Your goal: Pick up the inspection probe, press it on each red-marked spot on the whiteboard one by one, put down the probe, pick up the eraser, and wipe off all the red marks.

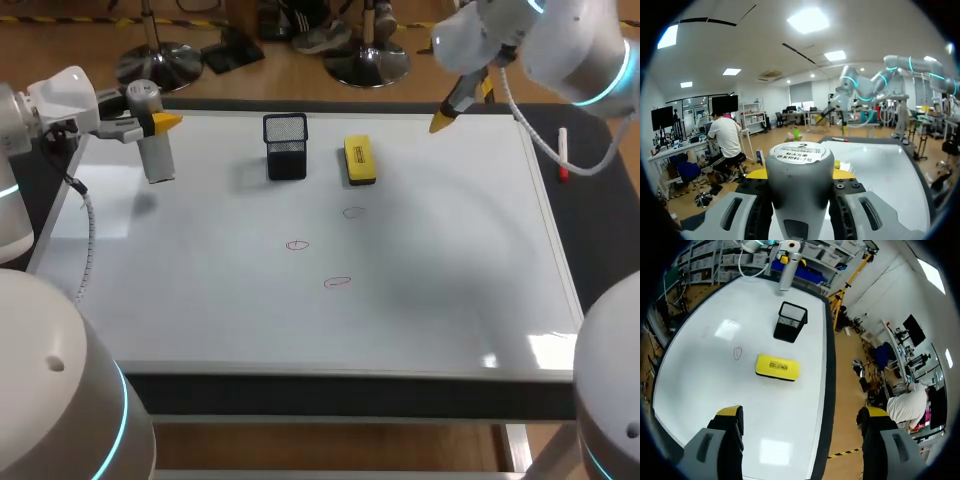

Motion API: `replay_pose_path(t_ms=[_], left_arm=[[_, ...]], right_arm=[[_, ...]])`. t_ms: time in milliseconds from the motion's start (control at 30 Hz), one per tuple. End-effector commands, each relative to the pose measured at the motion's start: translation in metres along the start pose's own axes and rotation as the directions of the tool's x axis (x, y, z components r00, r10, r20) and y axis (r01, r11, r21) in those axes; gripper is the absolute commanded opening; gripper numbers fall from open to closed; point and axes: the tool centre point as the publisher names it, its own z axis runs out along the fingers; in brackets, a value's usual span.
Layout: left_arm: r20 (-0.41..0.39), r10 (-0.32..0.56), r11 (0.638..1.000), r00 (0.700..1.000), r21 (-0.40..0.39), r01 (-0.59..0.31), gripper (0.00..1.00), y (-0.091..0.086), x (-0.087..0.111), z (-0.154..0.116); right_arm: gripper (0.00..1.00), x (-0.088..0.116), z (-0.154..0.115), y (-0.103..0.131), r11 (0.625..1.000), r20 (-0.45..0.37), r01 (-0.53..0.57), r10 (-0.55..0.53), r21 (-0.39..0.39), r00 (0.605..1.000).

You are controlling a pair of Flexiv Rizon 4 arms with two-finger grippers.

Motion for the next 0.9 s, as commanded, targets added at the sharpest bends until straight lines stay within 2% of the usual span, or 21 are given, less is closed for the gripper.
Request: replay_pose_path(t_ms=[33,167,233,267,900], left_arm=[[0.001,0.001,1.0,1.0,0.003,-0.001,0.0,0.0,-0.0001,0.0001],[0.001,0.001,1.0,1.0,0.003,-0.001,0.0,0.0,-0.0001,0.0001],[0.001,0.001,1.0,1.0,0.003,-0.001,0.0,0.0,-0.0001,0.0001],[0.001,0.001,1.0,1.0,0.003,-0.001,0.0,0.0,-0.0001,0.0001],[0.001,0.001,1.0,1.0,0.003,-0.001,0.0,0.0,-0.0001,0.0001]], right_arm=[[1.0,-0.0065,0.0038,0.0062,0.768,-0.633,0.578,-0.308,0.276,0.711],[1.0,-0.0056,0.0045,0.0096,0.739,-0.651,0.632,-0.364,0.234,0.667],[1.0,-0.0085,0.0062,0.0081,0.754,-0.609,0.605,-0.361,0.255,0.706],[1.0,-0.0104,0.0049,0.0064,0.796,-0.593,0.553,-0.328,0.246,0.736],[1.0,-0.0104,0.0049,0.0064,0.796,-0.593,0.553,-0.328,0.246,0.736]])
